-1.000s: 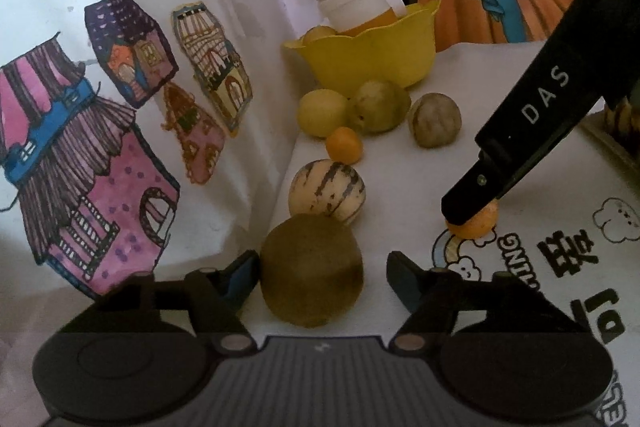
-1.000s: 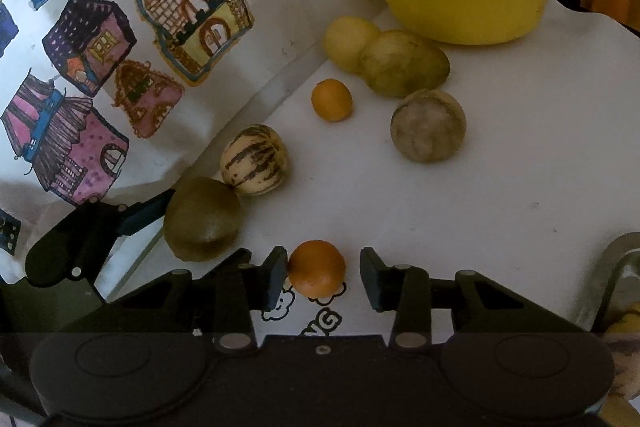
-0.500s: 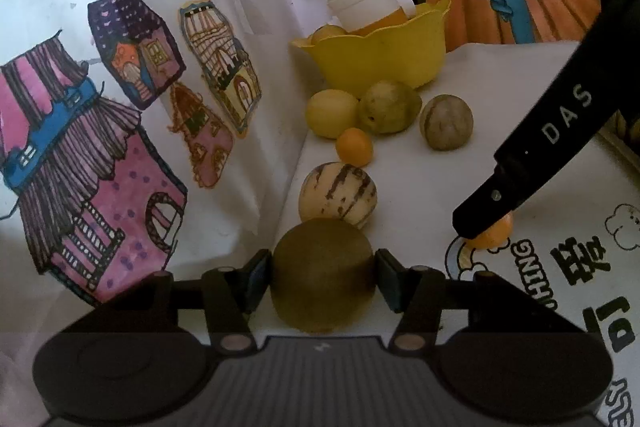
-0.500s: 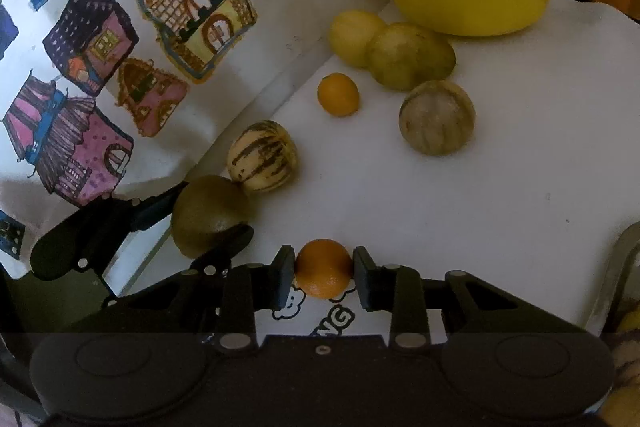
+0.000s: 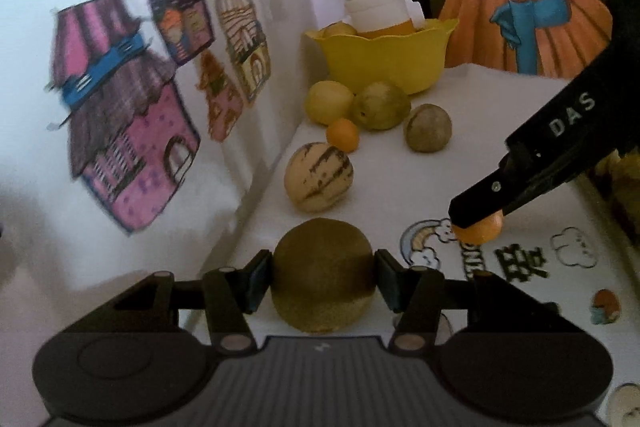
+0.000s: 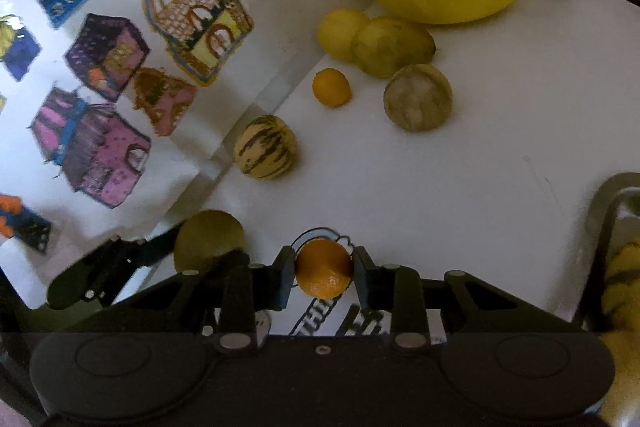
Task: Organize fruits
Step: 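Close the right tool on the small orange while the left tool grasps the large brown fruit, then carry the orange and brown fruit onto the metal tray and open both tools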
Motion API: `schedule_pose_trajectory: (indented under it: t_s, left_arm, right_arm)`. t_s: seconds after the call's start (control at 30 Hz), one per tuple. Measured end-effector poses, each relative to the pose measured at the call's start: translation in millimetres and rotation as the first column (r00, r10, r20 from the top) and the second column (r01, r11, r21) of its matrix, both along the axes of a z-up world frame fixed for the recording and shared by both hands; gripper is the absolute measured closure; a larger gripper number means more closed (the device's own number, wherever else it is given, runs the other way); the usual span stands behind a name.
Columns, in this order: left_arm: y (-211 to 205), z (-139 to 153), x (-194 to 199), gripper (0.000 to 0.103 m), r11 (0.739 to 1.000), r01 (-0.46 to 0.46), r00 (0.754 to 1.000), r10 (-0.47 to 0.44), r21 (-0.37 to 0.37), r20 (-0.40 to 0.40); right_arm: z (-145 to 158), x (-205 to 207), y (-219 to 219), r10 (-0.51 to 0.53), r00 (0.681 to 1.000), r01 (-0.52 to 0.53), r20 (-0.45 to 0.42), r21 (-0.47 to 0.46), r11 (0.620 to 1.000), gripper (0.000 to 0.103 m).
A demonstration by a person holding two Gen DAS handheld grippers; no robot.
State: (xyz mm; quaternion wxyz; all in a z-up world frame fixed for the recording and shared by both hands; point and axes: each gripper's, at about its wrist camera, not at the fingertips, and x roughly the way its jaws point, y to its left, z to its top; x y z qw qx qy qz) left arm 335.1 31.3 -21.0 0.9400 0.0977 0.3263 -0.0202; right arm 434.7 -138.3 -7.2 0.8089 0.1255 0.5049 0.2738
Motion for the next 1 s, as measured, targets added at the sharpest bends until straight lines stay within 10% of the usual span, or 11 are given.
schedule_pose_trajectory:
  t_s: [1.0]
  left_arm:
    - [-101.6,41.8,-116.5,0.044,0.944,0.166,0.986,-0.158,-0.284,0.049]
  right_arm:
    - [66.9,-149.8,-160.7,-0.118,0.985,0.112,0.129,0.048,0.993,0.070]
